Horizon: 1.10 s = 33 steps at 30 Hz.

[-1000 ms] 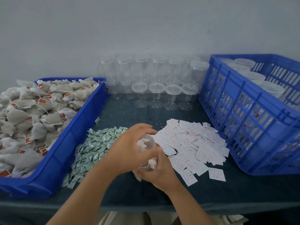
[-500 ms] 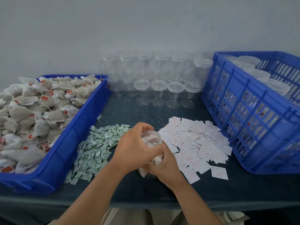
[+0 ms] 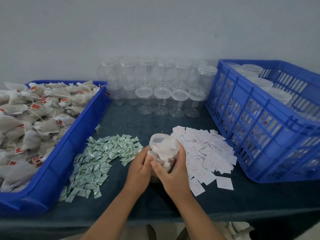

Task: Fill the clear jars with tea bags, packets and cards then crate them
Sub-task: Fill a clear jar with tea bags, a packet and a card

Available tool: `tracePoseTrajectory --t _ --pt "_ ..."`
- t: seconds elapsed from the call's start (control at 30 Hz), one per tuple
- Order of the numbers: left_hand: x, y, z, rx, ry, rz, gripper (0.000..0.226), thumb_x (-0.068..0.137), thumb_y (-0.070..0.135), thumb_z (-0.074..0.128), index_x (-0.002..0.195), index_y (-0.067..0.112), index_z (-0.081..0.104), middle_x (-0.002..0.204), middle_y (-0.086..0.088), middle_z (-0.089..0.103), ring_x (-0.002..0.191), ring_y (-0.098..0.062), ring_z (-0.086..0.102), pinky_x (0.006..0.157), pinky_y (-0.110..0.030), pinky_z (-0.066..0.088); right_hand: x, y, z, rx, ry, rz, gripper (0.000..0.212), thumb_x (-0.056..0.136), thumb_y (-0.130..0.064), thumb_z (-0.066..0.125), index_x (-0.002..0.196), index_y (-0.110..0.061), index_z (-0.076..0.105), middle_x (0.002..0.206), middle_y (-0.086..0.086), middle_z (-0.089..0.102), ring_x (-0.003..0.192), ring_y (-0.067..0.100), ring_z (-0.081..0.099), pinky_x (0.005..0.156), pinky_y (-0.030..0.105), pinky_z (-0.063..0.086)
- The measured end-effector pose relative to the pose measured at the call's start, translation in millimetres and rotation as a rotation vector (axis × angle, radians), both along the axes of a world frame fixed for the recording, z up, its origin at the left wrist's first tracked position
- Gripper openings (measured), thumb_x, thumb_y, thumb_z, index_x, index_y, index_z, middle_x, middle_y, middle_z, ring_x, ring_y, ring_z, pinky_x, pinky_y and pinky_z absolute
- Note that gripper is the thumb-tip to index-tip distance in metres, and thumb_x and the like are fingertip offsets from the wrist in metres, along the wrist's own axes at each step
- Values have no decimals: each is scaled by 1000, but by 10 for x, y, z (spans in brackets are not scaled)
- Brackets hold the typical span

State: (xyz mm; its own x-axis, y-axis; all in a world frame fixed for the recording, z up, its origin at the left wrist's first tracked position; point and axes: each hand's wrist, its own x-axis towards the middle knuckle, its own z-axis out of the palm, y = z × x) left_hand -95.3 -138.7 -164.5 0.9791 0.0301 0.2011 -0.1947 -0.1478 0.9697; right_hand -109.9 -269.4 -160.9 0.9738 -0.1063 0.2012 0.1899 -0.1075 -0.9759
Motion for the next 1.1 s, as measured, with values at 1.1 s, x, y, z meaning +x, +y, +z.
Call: tracePoseTrajectory --t 1.1 --pt "456 -2896 1486 707 -671 -320 86 91 67 66 151 10 43 160 -4 38 160 -21 12 130 -37 18 365 -3377 2648 -1118 536 -371 107 59 -68 90 148 -28 45 131 -4 60 103 19 67 88 39 49"
